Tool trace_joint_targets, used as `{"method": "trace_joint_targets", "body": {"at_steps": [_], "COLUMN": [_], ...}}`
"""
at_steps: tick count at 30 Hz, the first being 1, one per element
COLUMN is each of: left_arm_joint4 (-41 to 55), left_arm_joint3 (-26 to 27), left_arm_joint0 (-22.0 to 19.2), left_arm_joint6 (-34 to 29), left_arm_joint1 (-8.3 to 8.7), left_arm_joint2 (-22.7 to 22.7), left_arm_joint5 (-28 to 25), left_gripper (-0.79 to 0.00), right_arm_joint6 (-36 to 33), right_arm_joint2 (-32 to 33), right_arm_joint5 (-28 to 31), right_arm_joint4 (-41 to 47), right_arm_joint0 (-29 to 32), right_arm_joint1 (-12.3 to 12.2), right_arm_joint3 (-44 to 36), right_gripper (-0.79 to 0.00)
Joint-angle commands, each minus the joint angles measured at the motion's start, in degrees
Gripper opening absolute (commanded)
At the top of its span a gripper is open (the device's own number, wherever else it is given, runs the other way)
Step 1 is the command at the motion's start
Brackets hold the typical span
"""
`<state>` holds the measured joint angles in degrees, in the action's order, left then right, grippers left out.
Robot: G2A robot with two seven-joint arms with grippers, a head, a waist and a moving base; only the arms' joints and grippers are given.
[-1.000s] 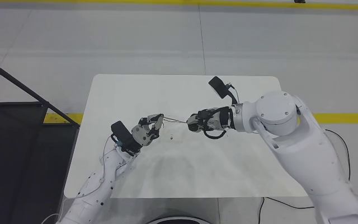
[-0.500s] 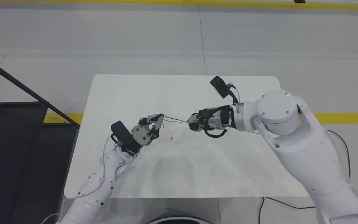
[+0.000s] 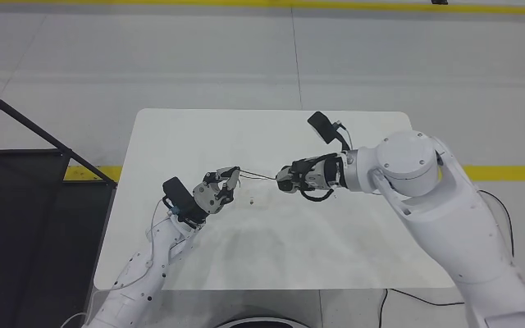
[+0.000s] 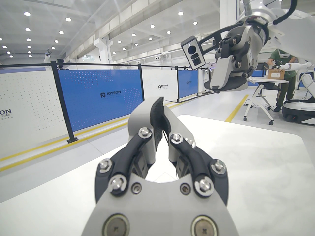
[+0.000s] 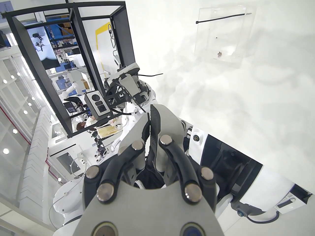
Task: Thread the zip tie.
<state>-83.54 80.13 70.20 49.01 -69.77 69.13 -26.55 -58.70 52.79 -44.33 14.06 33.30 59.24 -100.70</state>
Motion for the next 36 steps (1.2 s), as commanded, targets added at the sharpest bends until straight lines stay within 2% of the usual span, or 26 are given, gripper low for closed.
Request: {"method": "trace_joint_targets", "body": {"at_steps": [1, 16, 36], "left_arm_joint4": [0.0, 0.0, 0.0], "left_arm_joint3": [0.0, 0.0, 0.0], "left_arm_joint0": [0.0, 0.0, 0.0], "left_arm_joint6": [0.0, 0.0, 0.0], "left_arm_joint1": [0.0, 0.0, 0.0], "left_arm_joint2": [0.0, 0.0, 0.0], "left_arm_joint5": [0.0, 0.0, 0.0], "left_gripper": [-0.785, -0.785, -0.785], "right_arm_joint6": [0.02, 0.53, 0.95], "right_arm_joint2": [-0.14, -0.08, -1.56], "right_arm_joint5": [-0.05, 1.1, -0.65], "right_arm_joint4": [0.12, 0.61, 1.4], "right_arm_joint0": [-0.1, 0.71, -1.48], "right_arm_joint1": [-0.01, -0.52, -0.48], "right_arm_joint3": [0.0, -1.1, 0.52], "right_gripper": [-0.785, -0.785, -0.785]}}
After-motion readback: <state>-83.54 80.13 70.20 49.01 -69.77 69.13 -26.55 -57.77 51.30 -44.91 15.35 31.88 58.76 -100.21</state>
